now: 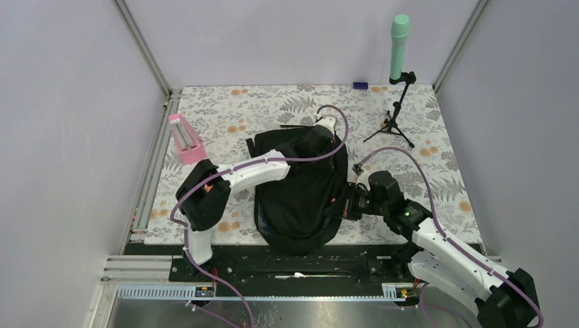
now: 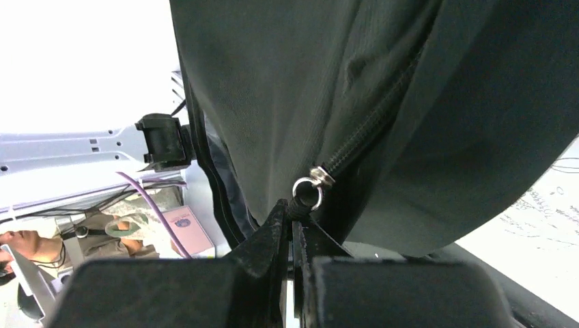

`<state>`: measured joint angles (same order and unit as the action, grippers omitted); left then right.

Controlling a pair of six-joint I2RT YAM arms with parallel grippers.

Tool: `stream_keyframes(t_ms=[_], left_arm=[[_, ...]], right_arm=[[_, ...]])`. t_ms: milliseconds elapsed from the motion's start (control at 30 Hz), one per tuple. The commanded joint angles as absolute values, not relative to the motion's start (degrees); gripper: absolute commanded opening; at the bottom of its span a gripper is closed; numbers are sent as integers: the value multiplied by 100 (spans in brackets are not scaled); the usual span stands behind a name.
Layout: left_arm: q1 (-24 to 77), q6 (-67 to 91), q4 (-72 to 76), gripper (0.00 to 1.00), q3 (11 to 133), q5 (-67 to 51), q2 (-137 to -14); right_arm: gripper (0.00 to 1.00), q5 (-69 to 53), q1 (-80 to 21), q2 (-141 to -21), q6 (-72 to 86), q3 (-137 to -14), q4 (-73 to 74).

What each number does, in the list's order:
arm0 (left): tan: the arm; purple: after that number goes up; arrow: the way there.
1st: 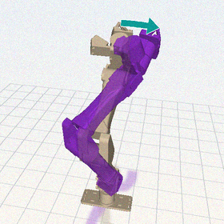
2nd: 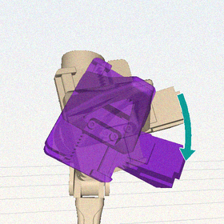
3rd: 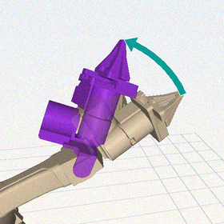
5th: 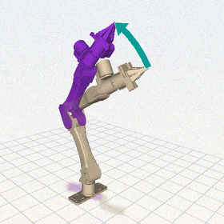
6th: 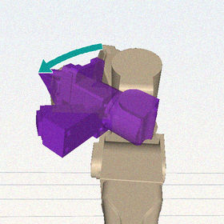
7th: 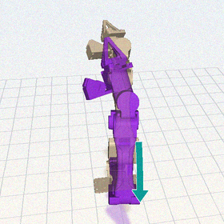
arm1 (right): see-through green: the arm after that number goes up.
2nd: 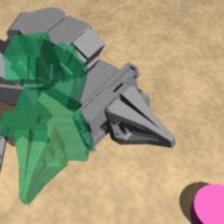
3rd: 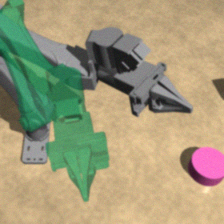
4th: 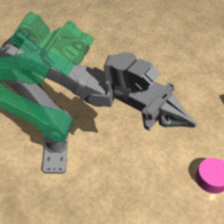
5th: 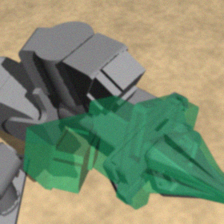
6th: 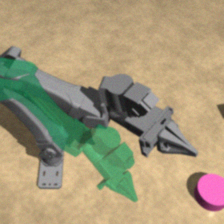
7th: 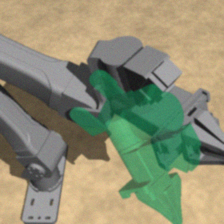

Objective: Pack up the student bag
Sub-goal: Zip the student bag at the center of the board.

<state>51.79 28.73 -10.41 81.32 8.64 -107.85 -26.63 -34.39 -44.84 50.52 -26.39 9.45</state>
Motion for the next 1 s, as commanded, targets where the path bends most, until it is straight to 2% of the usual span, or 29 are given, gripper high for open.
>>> stream_keyframes(t_ms=[0, 267, 467, 533, 567, 600, 667, 767, 967], left_arm=[[4558, 2824, 219, 0, 8703, 1608, -11044], [4123, 2703, 131, 0, 9460, 1572, -11383], [3842, 2676, 256, 1, 9357, 1081, -11161], [3872, 2432, 357, 18, 9123, 678, -10841], [3892, 2339, 335, 35, 9021, 399, -10669], [3939, 2254, 277, 47, 8909, 254, -10480], [4064, 2060, 163, 65, 8653, -31, -10079], [4351, 1918, -199, 75, 8217, -102, -9565], [4750, 2490, -361, 82, 7129, -552, -8811]], right_arm=[[0, -3204, -3920, -4540, 5321, -2937, 672], [0, -3159, -4013, -4700, 5357, -3124, 661], [0, -2296, -4016, -4530, 5292, -3182, 1157], [0, -2065, -4008, -4541, 5311, -3118, 1129], [0, -2020, -4006, -4578, 5341, -3076, 1052], [0, -2018, -4004, -4631, 5368, -3045, 962], [0, -2065, -4001, -4743, 5394, -3005, 817], [0, -2100, -4011, -4825, 5390, -2981, 680], [0, -2061, -4010, -4676, 5368, -2934, 668]])
